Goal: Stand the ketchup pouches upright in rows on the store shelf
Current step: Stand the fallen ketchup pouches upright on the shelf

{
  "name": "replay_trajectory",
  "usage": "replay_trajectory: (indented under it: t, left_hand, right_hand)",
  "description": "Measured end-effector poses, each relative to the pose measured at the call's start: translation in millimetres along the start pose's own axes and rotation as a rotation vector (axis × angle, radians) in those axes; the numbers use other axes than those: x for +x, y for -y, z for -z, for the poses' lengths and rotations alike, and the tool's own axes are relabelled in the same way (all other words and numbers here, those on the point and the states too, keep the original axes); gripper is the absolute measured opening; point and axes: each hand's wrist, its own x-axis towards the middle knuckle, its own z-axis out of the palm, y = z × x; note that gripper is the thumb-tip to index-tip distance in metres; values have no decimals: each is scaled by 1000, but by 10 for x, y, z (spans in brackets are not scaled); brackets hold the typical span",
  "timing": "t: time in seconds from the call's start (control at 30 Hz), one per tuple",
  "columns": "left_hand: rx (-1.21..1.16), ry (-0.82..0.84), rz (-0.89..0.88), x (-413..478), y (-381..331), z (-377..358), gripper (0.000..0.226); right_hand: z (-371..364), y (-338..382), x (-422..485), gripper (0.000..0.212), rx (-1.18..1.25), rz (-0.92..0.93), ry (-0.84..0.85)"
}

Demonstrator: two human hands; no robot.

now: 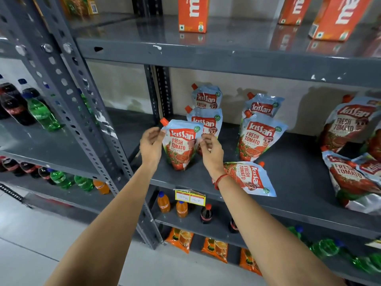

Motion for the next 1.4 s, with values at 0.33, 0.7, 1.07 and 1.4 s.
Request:
replay_trajectory:
  t: [0.33, 0.7, 1.07, 1.4]
  left_hand:
    - [536, 504, -481, -748, 125, -925, 21]
    - [1184, 913, 19, -651, 425, -1604, 65]
    - [465, 1009, 453, -1109, 561, -1472, 15]
    - [54, 790, 199, -959, 54, -1157, 20]
  right_hand:
    - [928, -332, -429, 8, -16, -178, -446]
    - [1334, -518, -611, 44, -10, -762, -497]
    - [1455, -528, -785, 20, 431, -846, -589]
    - [1543, 64, -444, 6, 366, -333, -192]
